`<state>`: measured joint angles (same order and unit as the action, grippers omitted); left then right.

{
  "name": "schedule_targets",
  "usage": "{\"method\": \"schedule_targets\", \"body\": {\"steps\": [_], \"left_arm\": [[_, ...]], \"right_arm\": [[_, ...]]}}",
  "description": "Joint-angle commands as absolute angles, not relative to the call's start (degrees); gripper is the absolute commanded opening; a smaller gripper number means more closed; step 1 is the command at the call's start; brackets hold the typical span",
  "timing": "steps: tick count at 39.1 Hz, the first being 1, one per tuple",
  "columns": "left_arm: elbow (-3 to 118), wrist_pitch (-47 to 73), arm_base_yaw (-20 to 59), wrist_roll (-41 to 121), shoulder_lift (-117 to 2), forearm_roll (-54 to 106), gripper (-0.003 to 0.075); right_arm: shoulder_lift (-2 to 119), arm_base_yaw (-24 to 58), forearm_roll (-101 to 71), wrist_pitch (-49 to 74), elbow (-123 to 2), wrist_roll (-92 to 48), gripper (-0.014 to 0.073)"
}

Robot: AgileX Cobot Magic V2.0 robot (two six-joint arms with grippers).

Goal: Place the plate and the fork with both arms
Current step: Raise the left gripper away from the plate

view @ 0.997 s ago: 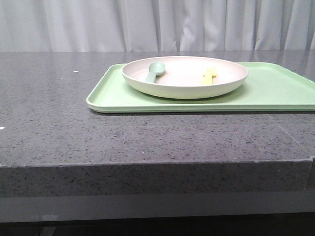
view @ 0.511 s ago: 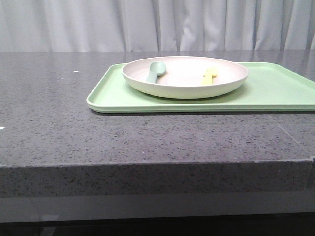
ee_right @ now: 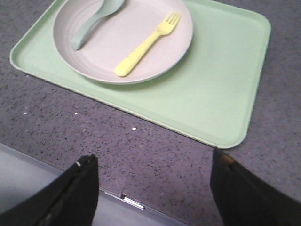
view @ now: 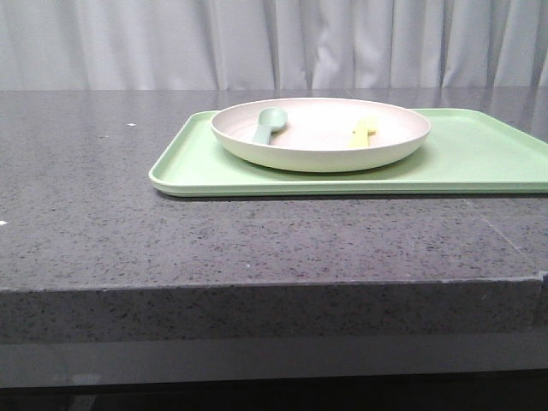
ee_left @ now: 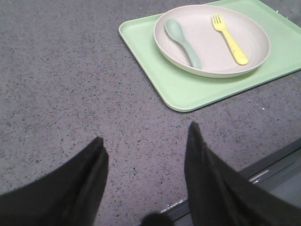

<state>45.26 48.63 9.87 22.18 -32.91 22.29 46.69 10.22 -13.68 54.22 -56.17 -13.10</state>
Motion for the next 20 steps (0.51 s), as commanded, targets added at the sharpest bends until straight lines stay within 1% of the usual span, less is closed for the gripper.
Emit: {"method": "schedule_targets", "body": {"steps": [1, 8, 13, 16, 20], "left_arm": [[46.7, 44.8, 9.7, 22.2, -33.1, 23.5, 0.0368], [46.7, 44.8, 9.7, 22.2, -33.1, 23.5, 0.0368], [46.7, 44.8, 9.7, 22.2, -33.1, 23.5, 0.0368], [46.7, 44.8, 9.7, 22.2, -33.1, 23.5, 0.0368], [46.7, 44.8, 9.7, 22.2, -33.1, 23.5, 0.0368]], "right_arm": [[50.5, 12.3, -15.0, 52.3, -60.6, -14.5, 0.0526], [58.3, 17.7, -15.0, 54.0, -66.7, -14.4, 0.0521], [64.1, 21.0, -15.0, 54.6, -71.4, -13.5, 0.0485], [67.9, 22.1, -14.9, 55.3, -74.5, -12.4, 0.0473], [73.7, 22.2, -13.4, 57.5, -79.3, -7.7, 0.046]]}}
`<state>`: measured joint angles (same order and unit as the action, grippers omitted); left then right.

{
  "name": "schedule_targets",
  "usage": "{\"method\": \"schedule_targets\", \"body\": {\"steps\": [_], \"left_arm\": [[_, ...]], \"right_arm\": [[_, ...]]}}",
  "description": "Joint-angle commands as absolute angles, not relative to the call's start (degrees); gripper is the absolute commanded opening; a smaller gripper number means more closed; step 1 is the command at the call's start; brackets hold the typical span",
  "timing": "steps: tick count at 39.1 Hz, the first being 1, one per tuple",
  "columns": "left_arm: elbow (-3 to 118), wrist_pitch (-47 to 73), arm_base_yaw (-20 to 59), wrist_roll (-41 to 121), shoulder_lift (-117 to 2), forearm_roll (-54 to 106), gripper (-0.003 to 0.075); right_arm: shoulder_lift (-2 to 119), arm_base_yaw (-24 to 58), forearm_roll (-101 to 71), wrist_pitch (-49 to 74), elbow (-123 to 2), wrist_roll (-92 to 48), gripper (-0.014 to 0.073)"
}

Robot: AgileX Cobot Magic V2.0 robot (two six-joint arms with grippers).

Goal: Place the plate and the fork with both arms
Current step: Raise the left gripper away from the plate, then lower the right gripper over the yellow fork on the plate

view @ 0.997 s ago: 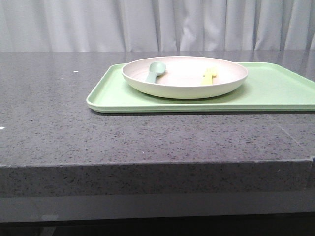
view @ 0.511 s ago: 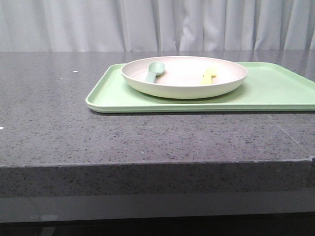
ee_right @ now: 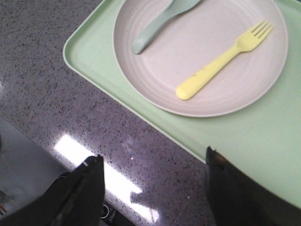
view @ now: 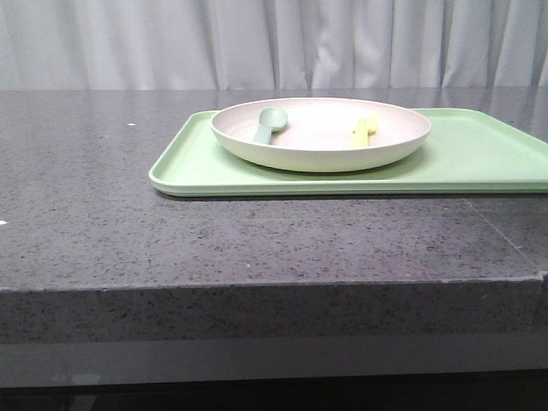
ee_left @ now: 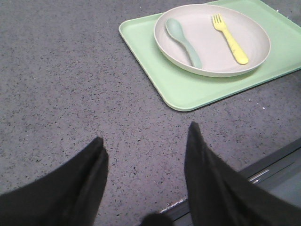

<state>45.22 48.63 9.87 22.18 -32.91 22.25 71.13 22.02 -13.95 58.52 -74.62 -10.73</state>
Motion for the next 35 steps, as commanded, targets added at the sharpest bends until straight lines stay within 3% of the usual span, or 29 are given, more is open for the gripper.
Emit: {"method": "schedule_targets", "body": {"steps": [1, 26, 35], "left_arm": [[46.7, 44.8, 9.7, 22.2, -33.1, 23.5, 0.0368], [46.7, 44.8, 9.7, 22.2, -33.1, 23.5, 0.0368], [46.7, 44.8, 9.7, 22.2, -33.1, 23.5, 0.0368]], "right_arm": [[74.8, 22.2, -12.5, 58.4, -80.7, -6.6, 0.046], [103.3, 22.5, -1.8, 73.4, -105.7, 17.5, 0.046], [109.6, 22.5, -1.7, 75.0, -113.2, 20.3, 0.046]]}}
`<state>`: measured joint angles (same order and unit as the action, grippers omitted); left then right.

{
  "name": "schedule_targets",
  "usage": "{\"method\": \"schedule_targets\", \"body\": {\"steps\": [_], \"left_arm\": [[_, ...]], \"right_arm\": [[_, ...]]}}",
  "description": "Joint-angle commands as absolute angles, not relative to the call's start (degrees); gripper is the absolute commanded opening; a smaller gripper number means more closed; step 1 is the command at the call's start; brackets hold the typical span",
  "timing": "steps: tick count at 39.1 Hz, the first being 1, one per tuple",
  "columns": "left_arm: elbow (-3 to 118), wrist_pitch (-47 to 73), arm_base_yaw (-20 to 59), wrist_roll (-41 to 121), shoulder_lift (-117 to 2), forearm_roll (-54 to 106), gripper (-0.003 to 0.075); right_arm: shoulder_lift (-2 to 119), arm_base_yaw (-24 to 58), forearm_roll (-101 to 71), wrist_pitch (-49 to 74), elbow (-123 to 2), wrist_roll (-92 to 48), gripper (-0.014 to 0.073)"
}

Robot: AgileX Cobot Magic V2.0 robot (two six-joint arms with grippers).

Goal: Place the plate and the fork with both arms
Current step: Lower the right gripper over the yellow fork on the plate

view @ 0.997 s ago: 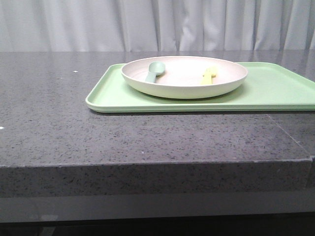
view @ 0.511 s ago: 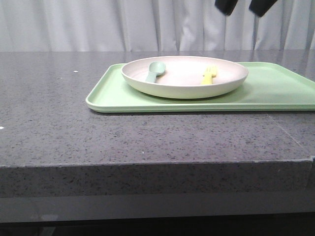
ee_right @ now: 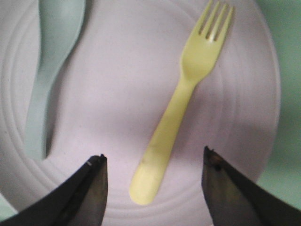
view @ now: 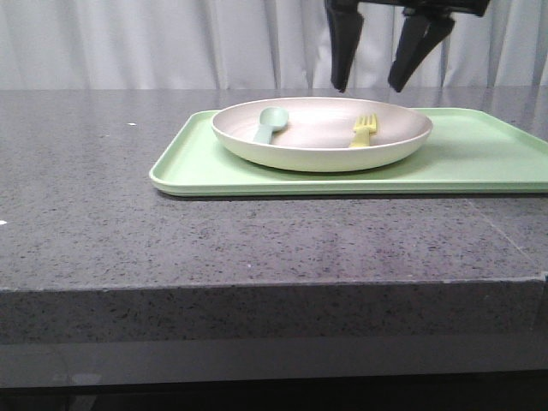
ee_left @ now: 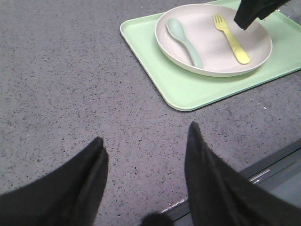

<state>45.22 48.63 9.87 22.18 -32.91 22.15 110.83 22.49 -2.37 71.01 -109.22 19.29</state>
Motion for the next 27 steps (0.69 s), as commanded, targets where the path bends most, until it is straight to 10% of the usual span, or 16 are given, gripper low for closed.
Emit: {"method": "schedule_targets", "body": {"steps": [1, 27], "left_arm": [[46.7, 44.8, 9.7, 22.2, -33.1, 23.5, 0.0368], [46.7, 44.8, 9.7, 22.2, -33.1, 23.5, 0.0368]], "right_arm": [[110.3, 22.5, -1.6, 75.3, -113.9, 20.3, 0.046], [115.7, 21.3, 1.7, 76.5, -116.8, 22.3, 0.0379]]}}
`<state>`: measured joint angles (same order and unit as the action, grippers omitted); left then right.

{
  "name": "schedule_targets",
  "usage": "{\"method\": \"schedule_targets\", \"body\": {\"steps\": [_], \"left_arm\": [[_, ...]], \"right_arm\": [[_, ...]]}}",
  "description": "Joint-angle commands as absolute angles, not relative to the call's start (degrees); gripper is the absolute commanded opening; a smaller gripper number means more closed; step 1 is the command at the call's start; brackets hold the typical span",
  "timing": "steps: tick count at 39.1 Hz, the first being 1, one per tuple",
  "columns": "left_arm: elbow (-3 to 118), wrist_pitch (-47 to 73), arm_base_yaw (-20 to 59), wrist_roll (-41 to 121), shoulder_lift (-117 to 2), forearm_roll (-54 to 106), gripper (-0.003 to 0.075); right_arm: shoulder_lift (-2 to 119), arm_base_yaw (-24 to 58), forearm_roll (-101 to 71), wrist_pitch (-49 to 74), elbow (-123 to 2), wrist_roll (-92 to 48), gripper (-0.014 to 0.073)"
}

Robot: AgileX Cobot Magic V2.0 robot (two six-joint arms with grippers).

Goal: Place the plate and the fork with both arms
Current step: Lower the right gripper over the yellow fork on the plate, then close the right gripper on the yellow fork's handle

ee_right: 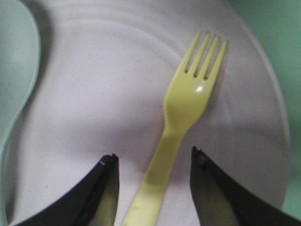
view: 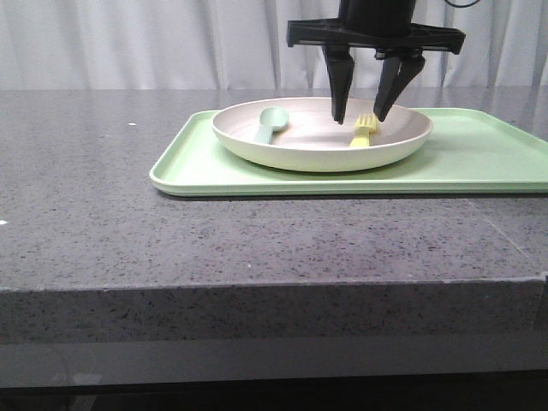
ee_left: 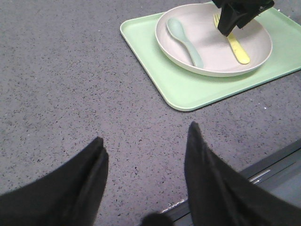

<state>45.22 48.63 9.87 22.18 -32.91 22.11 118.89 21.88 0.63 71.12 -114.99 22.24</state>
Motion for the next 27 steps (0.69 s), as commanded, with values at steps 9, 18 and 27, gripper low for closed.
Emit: {"method": "schedule_targets", "body": {"steps": [9, 18, 27], "left_arm": [[46.7, 44.8, 9.7, 22.2, -33.1, 23.5, 0.0368], [46.7, 44.8, 9.7, 22.2, -33.1, 23.5, 0.0368], [46.7, 44.8, 9.7, 22.2, -33.1, 23.5, 0.0368]], "right_arm": [[117.1, 21.3, 1.7, 76.5, -116.8, 22.3, 0.0379], [118.7, 21.3, 1.6, 76.5, -116.8, 22.3, 0.0379], [118.8, 21.3, 1.6, 76.5, -116.8, 22.2, 0.0302]]}}
